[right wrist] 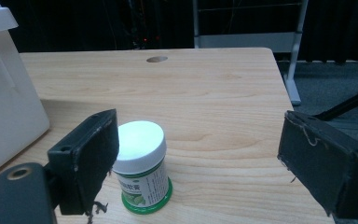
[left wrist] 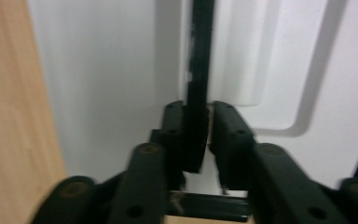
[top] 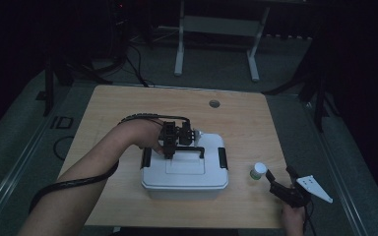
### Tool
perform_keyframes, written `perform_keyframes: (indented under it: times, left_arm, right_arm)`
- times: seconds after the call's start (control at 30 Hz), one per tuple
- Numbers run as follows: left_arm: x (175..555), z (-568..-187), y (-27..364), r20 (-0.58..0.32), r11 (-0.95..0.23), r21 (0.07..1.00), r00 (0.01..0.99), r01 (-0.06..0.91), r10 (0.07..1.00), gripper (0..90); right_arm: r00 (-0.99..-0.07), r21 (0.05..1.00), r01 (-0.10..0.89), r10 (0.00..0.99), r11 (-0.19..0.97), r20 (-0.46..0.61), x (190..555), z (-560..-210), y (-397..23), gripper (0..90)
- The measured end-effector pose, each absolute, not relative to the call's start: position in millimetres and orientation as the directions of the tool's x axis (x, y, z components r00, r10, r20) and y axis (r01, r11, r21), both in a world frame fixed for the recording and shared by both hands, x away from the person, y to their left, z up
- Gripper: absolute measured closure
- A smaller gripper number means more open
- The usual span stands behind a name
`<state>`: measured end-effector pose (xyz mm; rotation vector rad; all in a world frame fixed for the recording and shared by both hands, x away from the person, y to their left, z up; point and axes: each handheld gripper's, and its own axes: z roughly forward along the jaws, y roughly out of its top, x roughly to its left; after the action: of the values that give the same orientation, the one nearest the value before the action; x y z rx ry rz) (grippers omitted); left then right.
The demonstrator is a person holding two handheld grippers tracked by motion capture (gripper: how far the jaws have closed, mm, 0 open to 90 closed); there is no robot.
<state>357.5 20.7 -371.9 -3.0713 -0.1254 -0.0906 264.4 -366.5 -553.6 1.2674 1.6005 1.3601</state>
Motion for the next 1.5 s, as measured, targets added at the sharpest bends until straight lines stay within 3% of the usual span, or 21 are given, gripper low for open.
perform_keyframes:
  times: [0.07, 0.6, 1.0, 1.5]
  left_arm:
    - [357.2, -372.3, 18.8, 0.052, -0.995, -0.055, 0.995, 0.083, 0.081, 81.7]
    - [367.0, -371.3, 20.3, -0.012, -0.994, -0.048, 0.995, 0.094, 0.095, 83.2]
    - [364.9, -357.1, 19.9, 0.013, -0.997, -0.04, 0.998, 0.06, 0.059, 83.4]
    - [360.8, -330.6, 36.5, 0.048, -0.995, -0.02, 0.994, 0.096, 0.095, 83.4]
  right_arm:
    - [-0.3, 0.969, 0.246, 0.95, -0.016, 0.091, 264.6, -553.7, -366.2, 12.0]
    - [-0.302, 0.969, 0.248, 0.949, -0.01, 0.088, 264.8, -554.0, -365.6, 11.9]
    - [-0.301, 0.969, 0.248, 0.949, -0.012, 0.089, 265.0, -554.1, -365.8, 12.0]
    - [-0.301, 0.968, 0.251, 0.949, -0.013, 0.091, 265.2, -554.3, -365.6, 12.0]
